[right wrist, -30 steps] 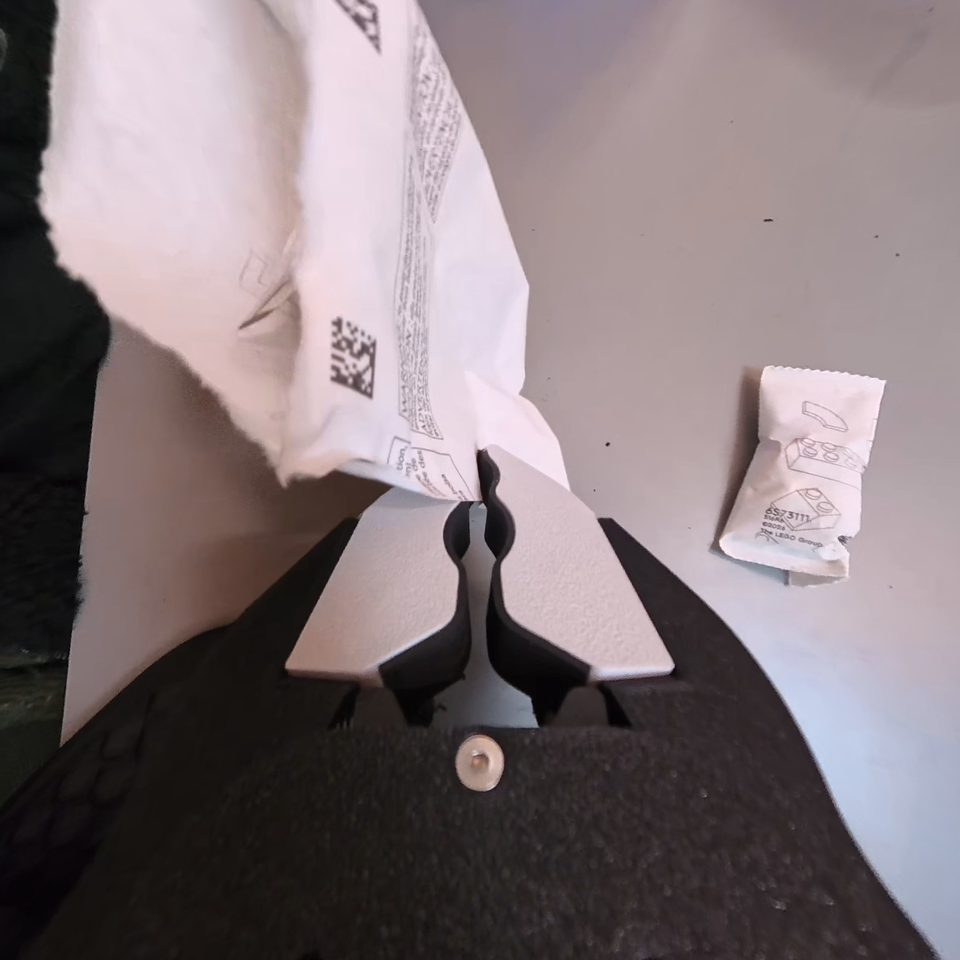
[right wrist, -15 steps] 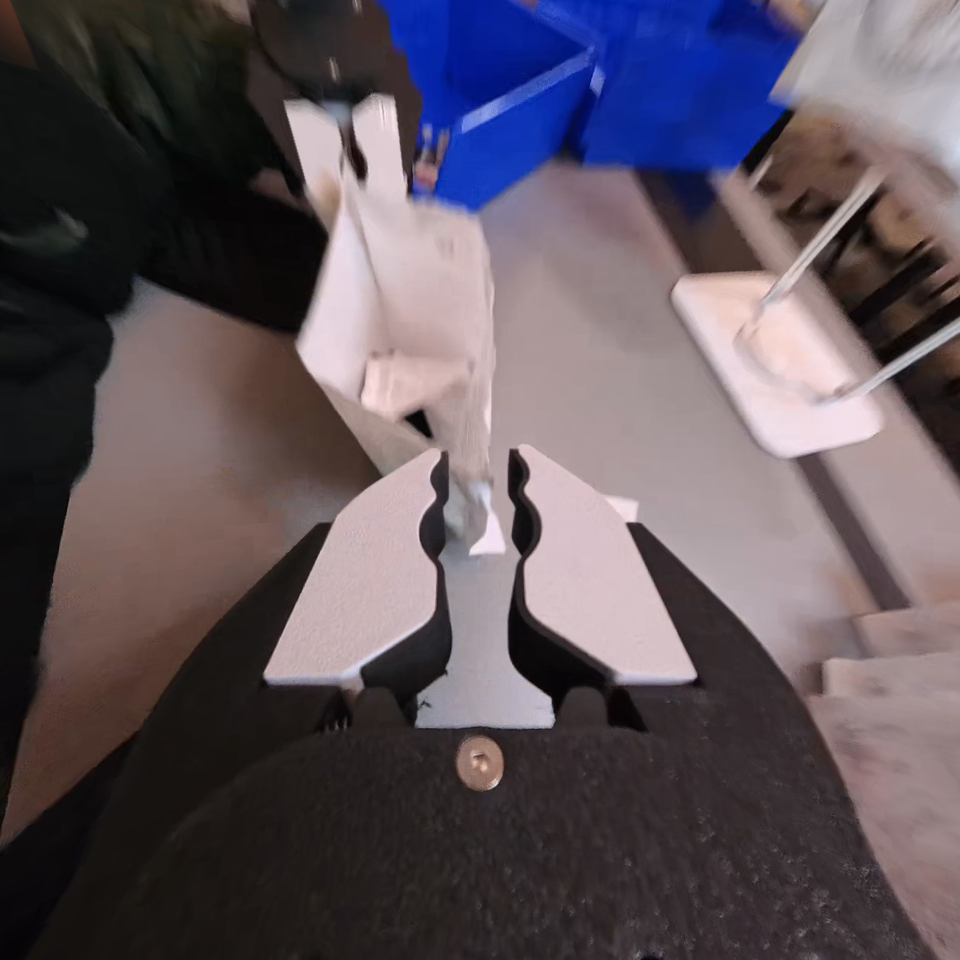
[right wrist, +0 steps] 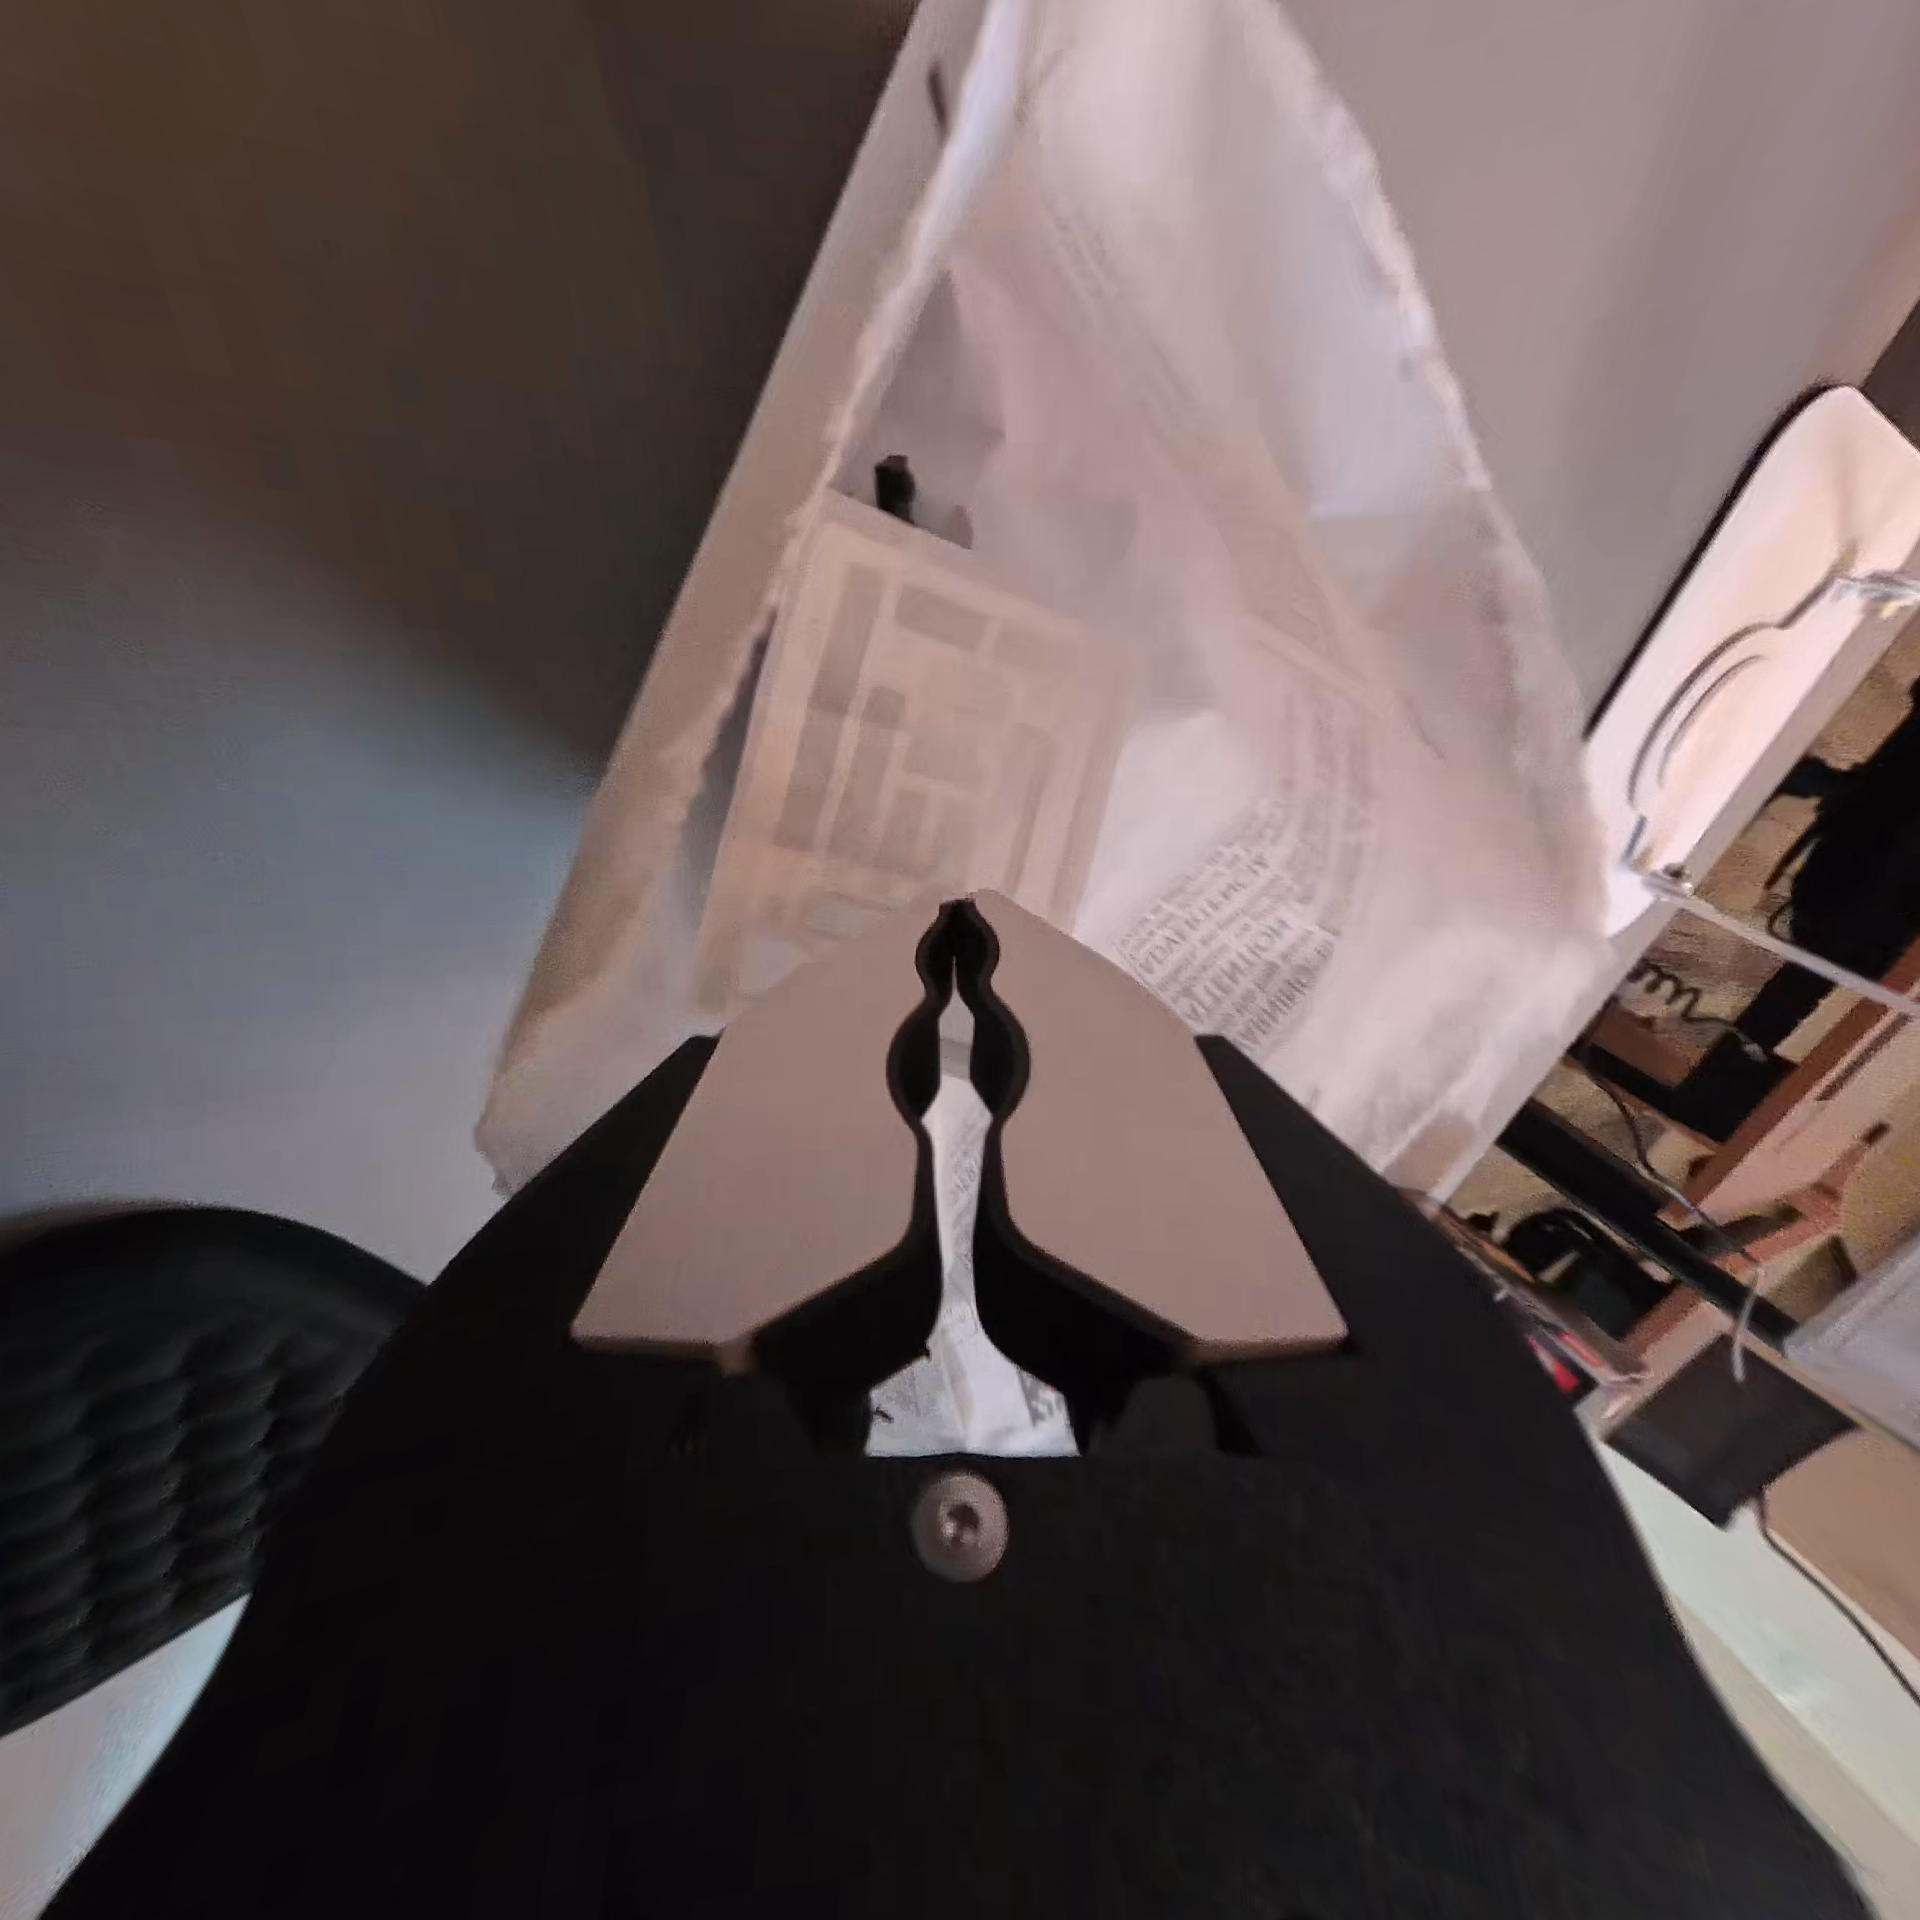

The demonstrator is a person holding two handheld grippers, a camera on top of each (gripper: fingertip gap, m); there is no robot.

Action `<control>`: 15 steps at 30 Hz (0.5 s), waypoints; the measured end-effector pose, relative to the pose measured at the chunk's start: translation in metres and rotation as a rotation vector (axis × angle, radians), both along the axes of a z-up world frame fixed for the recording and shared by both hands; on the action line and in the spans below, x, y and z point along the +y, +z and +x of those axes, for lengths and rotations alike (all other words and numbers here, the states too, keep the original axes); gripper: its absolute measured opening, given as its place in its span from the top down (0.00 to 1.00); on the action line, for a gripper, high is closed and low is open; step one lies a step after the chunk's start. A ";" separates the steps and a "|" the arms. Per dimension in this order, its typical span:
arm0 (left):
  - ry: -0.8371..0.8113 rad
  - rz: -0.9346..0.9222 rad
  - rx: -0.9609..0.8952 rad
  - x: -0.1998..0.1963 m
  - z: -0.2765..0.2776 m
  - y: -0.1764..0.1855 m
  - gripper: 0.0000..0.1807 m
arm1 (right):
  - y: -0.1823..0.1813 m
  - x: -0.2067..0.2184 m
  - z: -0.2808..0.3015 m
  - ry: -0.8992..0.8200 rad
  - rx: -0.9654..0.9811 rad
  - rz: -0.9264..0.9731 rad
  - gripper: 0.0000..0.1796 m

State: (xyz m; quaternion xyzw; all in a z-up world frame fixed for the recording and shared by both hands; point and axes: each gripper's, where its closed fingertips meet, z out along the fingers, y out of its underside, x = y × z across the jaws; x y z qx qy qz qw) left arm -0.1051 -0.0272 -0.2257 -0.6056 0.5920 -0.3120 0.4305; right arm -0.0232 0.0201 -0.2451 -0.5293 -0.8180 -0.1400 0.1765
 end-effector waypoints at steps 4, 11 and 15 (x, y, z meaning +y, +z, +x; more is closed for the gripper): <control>-0.034 -0.015 -0.010 -0.004 0.000 -0.003 1.00 | -0.009 0.000 -0.006 0.024 -0.027 0.018 0.97; -0.038 -0.019 -0.064 -0.003 -0.004 0.004 1.00 | -0.003 -0.002 -0.014 0.039 0.118 0.002 0.80; -0.057 -0.020 -0.099 -0.004 -0.008 0.008 1.00 | 0.018 -0.001 -0.016 0.047 0.289 0.004 0.81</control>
